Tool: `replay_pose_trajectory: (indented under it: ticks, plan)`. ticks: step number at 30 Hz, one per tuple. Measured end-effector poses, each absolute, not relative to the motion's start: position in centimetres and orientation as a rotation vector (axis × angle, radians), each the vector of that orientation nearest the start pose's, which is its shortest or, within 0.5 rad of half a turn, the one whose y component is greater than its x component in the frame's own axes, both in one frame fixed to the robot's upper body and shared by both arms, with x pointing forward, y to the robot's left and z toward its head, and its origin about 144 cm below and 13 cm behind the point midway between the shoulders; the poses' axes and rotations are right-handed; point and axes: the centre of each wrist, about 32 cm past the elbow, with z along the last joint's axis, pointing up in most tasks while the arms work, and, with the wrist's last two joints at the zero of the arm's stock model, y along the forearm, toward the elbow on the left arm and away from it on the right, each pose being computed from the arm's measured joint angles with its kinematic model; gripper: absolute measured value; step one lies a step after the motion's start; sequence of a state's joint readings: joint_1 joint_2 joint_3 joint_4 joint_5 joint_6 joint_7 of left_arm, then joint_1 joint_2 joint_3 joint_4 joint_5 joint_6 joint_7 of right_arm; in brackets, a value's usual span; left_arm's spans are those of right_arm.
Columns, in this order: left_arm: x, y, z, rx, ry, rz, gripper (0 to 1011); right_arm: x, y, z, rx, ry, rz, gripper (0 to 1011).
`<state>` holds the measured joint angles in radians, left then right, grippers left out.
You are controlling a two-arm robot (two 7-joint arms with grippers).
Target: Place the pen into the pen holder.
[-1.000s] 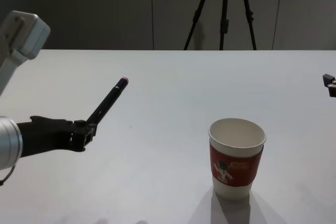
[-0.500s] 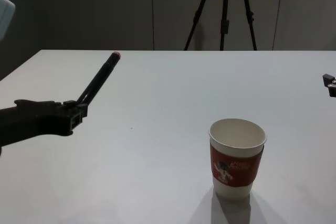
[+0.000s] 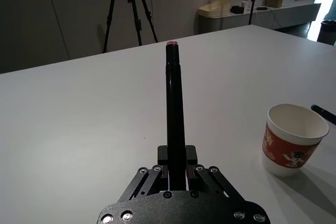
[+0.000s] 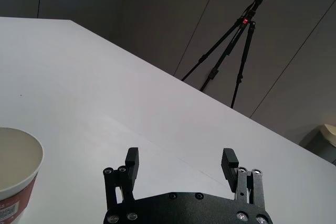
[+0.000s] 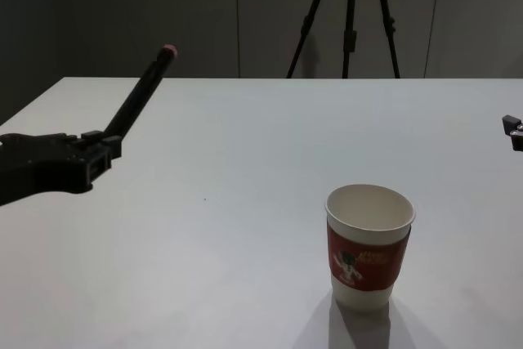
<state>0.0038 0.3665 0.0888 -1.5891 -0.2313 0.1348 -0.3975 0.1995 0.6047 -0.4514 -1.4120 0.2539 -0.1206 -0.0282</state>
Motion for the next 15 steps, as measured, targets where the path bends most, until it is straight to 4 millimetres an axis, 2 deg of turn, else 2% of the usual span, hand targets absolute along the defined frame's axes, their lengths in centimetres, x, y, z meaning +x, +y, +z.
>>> replay_pose_trajectory:
  ticks: [15]
  plan:
    - [44.1,32.7,115.5,0.16,0.014,1.082,183,48.9,-31.0,114.0,-0.304,-0.285,-1.248,1001]
